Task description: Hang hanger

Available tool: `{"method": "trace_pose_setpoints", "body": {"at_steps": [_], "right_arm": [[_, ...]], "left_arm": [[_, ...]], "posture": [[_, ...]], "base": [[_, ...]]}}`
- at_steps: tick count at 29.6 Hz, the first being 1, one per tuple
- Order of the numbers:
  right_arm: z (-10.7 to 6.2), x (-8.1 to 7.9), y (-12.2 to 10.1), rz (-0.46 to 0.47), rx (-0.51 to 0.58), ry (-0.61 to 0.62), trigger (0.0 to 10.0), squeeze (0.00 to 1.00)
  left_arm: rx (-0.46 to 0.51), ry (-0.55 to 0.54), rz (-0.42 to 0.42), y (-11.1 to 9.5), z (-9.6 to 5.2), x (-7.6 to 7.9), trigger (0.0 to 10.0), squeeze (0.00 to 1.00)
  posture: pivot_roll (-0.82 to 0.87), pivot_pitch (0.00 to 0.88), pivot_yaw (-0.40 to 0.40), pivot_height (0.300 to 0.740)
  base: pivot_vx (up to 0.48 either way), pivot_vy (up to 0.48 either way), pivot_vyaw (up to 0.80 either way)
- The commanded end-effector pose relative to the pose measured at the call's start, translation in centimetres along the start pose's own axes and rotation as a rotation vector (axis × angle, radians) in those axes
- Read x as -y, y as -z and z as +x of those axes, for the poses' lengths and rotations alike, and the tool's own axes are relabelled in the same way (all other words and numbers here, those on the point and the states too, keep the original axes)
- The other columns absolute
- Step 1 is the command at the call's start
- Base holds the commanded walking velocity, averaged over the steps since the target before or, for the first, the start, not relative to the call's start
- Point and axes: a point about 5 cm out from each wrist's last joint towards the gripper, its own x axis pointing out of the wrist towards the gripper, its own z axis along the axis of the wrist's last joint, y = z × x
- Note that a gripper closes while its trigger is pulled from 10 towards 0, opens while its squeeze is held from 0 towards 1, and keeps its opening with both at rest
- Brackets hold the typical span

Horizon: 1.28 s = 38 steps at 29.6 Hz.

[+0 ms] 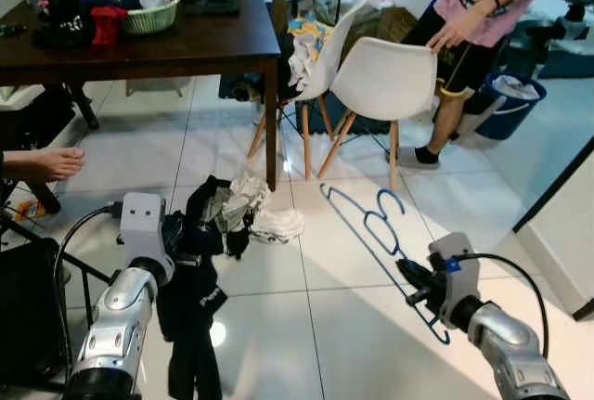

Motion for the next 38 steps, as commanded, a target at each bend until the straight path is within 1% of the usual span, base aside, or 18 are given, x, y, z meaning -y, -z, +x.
{"method": "trace_pose_setpoints", "body": {"at_steps": [1, 3, 4, 7, 8, 14, 20, 22, 26, 27, 29, 34, 37, 38], "right_arm": [[-0.2, -0.2, 0.4, -0.012, -0.02, -0.006, 10.0, 0.0], [-0.2, -0.3, 0.3, -0.011, -0.014, -0.007, 10.0, 0.0], [-0.2, -0.3, 0.3, -0.011, -0.014, -0.007, 10.0, 0.0], [-0.2, -0.2, 0.3, -0.008, -0.012, -0.002, 10.0, 0.0], [-0.2, -0.2, 0.3, -0.008, -0.012, -0.002, 10.0, 0.0], [0.0, -0.2, 0.1, 0.0, 0.001, 0.004, 10.0, 0.0], [0.0, -0.3, -0.2, -0.001, 0.009, 0.0, 10.0, 0.0], [0.0, -0.3, -0.3, -0.001, 0.012, -0.001, 10.0, 0.0], [0.0, -0.3, -0.3, 0.0, 0.013, -0.001, 10.0, 0.0], [0.0, -0.3, -0.3, 0.0, 0.013, -0.001, 10.0, 0.0], [-0.1, -0.3, -0.4, 0.002, 0.017, -0.002, 10.0, 0.0], [-0.1, -0.4, -0.4, 0.004, 0.021, -0.005, 10.0, 0.0], [0.0, -0.3, -1.1, 0.02, 0.058, -0.007, 10.0, 0.0], [0.0, -0.3, -1.1, 0.02, 0.058, -0.007, 10.0, 0.0]], "left_arm": [[0.031, 0.002, 0.011, -0.9, 0.2, 0.1, 10.0, 0.0], [0.054, 0.0, 0.017, -1.8, 0.4, 0.1, 10.0, 0.0], [0.054, 0.0, 0.017, -1.8, 0.4, 0.1, 10.0, 0.0], [0.091, -0.006, 0.019, -3.1, 0.8, 0.0, 10.0, 0.0], [0.091, -0.006, 0.019, -3.1, 0.8, 0.0, 10.0, 0.0], [0.151, -0.015, 0.034, -5.2, 1.1, -0.1, 10.0, 0.0], [0.175, -0.029, 0.041, -6.3, 1.1, -0.2, 10.0, 0.0], [0.194, -0.045, 0.045, -7.1, 1.2, -0.6, 10.0, 0.0], [0.197, -0.049, 0.046, -7.3, 1.2, -0.7, 10.0, 0.0], [0.204, -0.055, 0.058, -7.6, 1.2, -0.8, 10.0, 0.0], [0.241, -0.069, 0.099, -9.0, 1.2, -1.1, 10.0, 0.0], [0.267, -0.082, 0.115, -9.9, 1.3, -1.3, 10.0, 0.0], [0.3, -0.097, 0.118, -11.2, 1.4, -1.5, 10.0, 0.0], [0.3, -0.097, 0.118, -11.2, 1.4, -1.5, 10.0, 0.0]], "posture": [[0.03, 0.098, -0.018, 0.74], [0.03, 0.094, -0.018, 0.74], [0.03, 0.094, -0.018, 0.74], [0.03, 0.09, -0.018, 0.74], [0.03, 0.09, -0.018, 0.74], [0.03, 0.09, -0.019, 0.74], [0.03, 0.094, -0.02, 0.74], [0.03, 0.099, -0.021, 0.74], [0.03, 0.099, -0.021, 0.74], [0.03, 0.101, -0.02, 0.74], [0.03, 0.103, -0.02, 0.74], [0.03, 0.103, -0.019, 0.74], [0.03, 0.104, -0.018, 0.74], [0.03, 0.104, -0.018, 0.74]], "base": [[0.345, 0.0, 0.0], [0.347, 0.0, 0.0], [0.349, 0.0, 0.0], [0.356, 0.0, 0.0], [0.364, 0.0, 0.0], [0.424, 0.0, 0.0], [0.48, 0.0, 0.0], [0.48, 0.0, 0.0], [0.48, 0.0, 0.0], [0.48, 0.0, 0.0], [0.48, 0.0, 0.0], [0.48, 0.0, 0.0], [0.48, 0.0, 0.0], [0.48, 0.0, 0.0]]}}
